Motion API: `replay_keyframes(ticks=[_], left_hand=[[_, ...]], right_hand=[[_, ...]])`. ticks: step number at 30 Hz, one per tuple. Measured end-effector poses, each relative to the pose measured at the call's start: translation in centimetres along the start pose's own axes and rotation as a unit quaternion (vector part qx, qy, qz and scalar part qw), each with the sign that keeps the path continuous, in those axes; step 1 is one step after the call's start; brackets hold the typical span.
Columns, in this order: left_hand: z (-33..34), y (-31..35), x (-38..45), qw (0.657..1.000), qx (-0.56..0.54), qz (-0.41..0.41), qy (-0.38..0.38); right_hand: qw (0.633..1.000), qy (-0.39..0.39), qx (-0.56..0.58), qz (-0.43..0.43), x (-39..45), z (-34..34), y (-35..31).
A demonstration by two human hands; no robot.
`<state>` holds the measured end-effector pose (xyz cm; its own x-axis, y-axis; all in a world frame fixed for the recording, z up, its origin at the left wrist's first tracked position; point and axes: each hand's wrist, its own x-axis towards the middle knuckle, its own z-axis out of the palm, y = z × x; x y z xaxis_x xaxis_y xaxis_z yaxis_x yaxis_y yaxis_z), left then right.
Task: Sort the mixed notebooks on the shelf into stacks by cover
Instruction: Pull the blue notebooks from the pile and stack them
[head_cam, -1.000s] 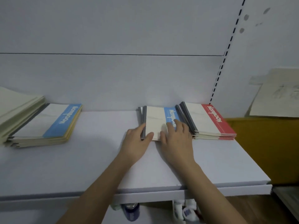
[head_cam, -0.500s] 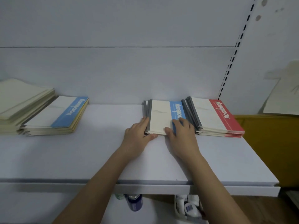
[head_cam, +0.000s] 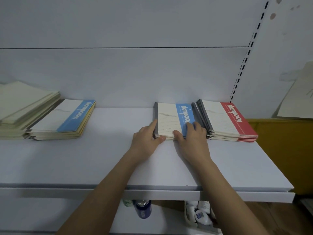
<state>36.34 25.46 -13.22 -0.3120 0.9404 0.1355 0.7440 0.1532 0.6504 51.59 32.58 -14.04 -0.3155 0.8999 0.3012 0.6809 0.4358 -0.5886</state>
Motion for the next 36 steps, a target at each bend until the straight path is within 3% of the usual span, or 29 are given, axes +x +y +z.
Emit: replay_keyframes(ticks=[5,9,13,19,28,33,36], left_hand=[[-0.6,0.7,-1.2,0.997,-0.054,0.002,0.051],[-3.7,-1.5,-3.1,0.995,-0.009,0.019,0.101],[-9.7,-5.7,-5.2,0.977,0.080,0.019,0.197],[-20.0,-11.9,-7.0,0.943,0.154,0.003,0.296],[-31.5,-21.1,-8.3,0.937,0.282,-0.018,0.206],[-33.4,-24.3,-8.3,0.936,0.322,0.001,0.145],[-34.2,-25.1,-8.3,0.936,0.328,0.018,0.123]], right_hand=[[0.993,0.108,0.026,-0.047,-0.6,-0.3,-0.9],[0.977,0.144,0.092,-0.125,-0.9,-0.7,-2.9],[0.972,0.079,0.134,-0.176,-1.9,2.0,-8.5],[0.952,-0.072,0.064,-0.290,-3.5,8.2,-19.1],[0.938,-0.176,-0.080,-0.289,-2.2,14.9,-32.3],[0.930,-0.239,-0.166,-0.226,-1.0,18.1,-34.6],[0.923,-0.238,-0.207,-0.221,-1.3,18.8,-34.5]])
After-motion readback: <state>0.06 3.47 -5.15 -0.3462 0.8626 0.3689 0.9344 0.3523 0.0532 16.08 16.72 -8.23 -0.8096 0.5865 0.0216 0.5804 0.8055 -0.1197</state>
